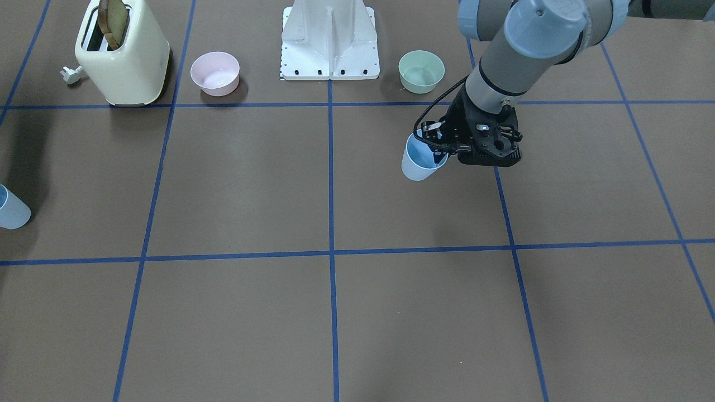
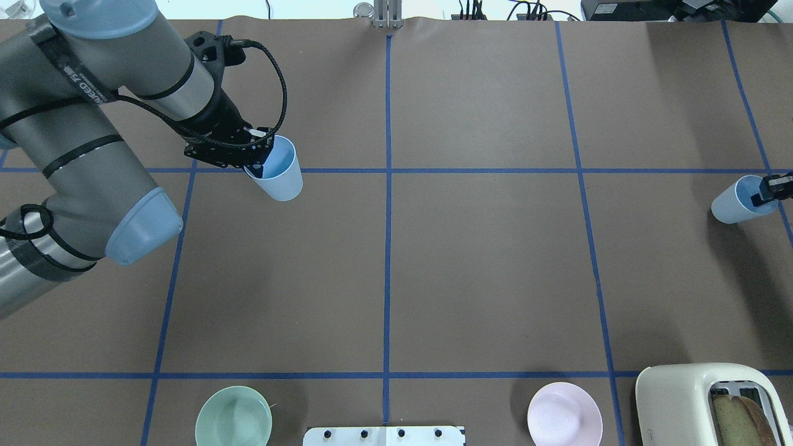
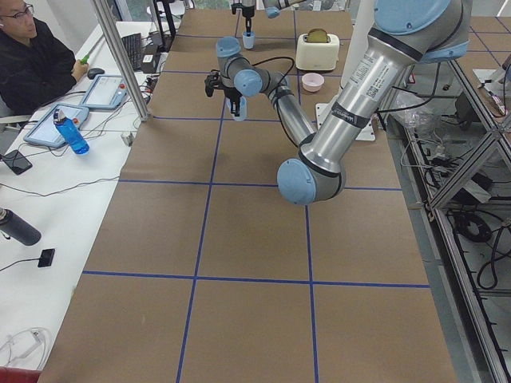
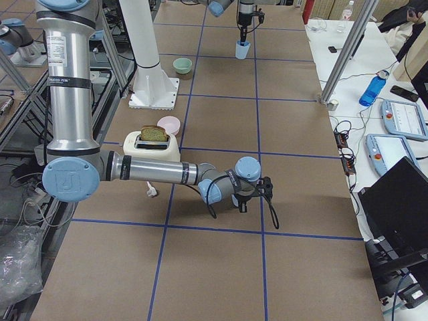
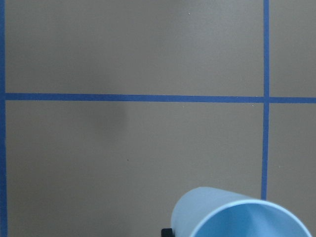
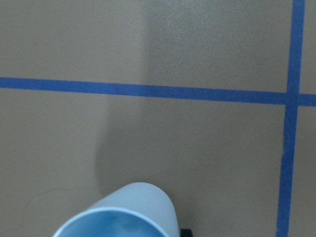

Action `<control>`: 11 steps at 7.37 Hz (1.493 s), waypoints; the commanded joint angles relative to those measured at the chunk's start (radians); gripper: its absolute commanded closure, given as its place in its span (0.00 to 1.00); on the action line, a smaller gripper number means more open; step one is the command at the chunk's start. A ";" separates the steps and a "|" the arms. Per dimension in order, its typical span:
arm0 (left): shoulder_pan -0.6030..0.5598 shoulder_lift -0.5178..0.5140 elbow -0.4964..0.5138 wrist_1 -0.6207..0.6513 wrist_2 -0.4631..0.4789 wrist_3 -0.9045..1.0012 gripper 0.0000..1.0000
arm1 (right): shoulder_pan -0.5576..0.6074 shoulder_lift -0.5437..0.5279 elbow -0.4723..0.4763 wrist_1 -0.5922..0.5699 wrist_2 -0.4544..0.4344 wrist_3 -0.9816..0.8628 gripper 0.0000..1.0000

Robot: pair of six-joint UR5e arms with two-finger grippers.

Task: Stack blue cups with both arms
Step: 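Set the cup at center with left gripper while right gripper lifts other cup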

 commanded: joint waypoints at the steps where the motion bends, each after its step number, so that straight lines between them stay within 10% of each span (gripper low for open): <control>1: 0.053 -0.067 0.067 -0.010 0.053 -0.065 1.00 | 0.067 0.076 0.029 -0.086 0.021 0.002 1.00; 5: 0.168 -0.157 0.277 -0.218 0.170 -0.199 1.00 | 0.077 0.317 0.165 -0.496 0.006 0.003 1.00; 11: 0.271 -0.184 0.334 -0.254 0.253 -0.221 1.00 | 0.050 0.477 0.165 -0.604 -0.009 0.140 1.00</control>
